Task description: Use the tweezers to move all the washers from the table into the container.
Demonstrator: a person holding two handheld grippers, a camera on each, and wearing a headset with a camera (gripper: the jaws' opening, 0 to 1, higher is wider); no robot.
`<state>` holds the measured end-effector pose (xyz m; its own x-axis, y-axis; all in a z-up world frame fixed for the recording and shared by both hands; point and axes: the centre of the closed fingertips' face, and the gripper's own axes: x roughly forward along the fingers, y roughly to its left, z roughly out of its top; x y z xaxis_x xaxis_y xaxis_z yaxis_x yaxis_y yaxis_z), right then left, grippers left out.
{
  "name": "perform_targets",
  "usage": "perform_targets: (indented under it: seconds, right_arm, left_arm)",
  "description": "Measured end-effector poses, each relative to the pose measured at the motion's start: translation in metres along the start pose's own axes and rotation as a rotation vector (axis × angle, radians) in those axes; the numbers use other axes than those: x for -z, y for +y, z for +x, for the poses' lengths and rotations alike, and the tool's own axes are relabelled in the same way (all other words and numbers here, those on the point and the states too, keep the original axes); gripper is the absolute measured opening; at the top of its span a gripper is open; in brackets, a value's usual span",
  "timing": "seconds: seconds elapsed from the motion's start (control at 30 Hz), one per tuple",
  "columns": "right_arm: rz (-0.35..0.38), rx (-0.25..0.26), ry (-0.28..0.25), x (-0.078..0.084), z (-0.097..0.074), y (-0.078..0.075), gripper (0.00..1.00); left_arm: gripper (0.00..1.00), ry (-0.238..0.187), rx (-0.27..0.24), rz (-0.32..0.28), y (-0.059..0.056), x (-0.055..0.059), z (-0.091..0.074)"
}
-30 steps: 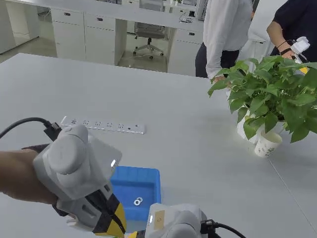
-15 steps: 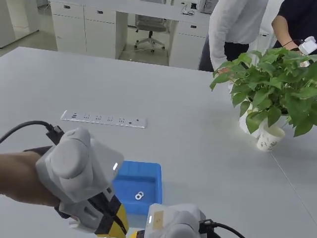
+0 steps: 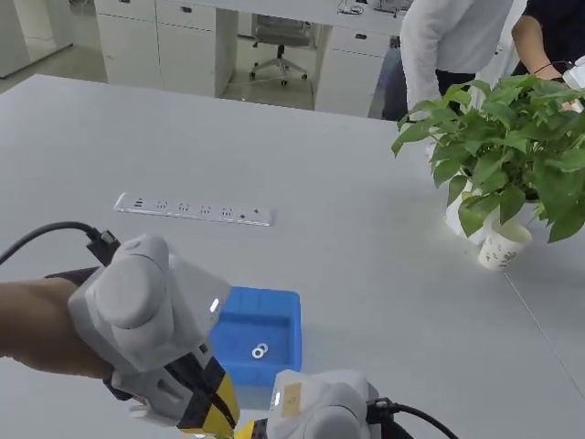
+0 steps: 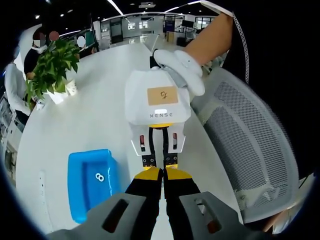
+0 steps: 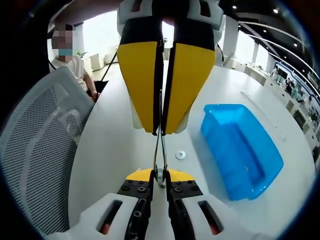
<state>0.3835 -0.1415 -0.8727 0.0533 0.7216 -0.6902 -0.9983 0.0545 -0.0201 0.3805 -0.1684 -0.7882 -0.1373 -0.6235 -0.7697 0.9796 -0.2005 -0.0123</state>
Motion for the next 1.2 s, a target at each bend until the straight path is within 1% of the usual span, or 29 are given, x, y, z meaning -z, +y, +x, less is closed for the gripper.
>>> perform_targets:
  seconds: [0.23, 0.53, 1.2]
  right_arm:
    - [0.003, -0.005, 0.005, 0.0034, 0.0015, 0.0009, 0.12]
    - [0.005, -0.011, 0.005, 0.0042, 0.0032, -0.0002, 0.12]
    - [0.006, -0.006, 0.022, 0.0064, 0.0032, -0.0013, 0.1]
  left_arm:
    - [0.05, 0.003, 0.006, 0.001, -0.0004, 0.0009, 0.0035]
    - [0.05, 0.0, 0.004, -0.002, 0.0006, 0.0006, 0.003]
    - [0.04, -0.008, 0.001, 0.001, 0.0035, -0.0009, 0.0039]
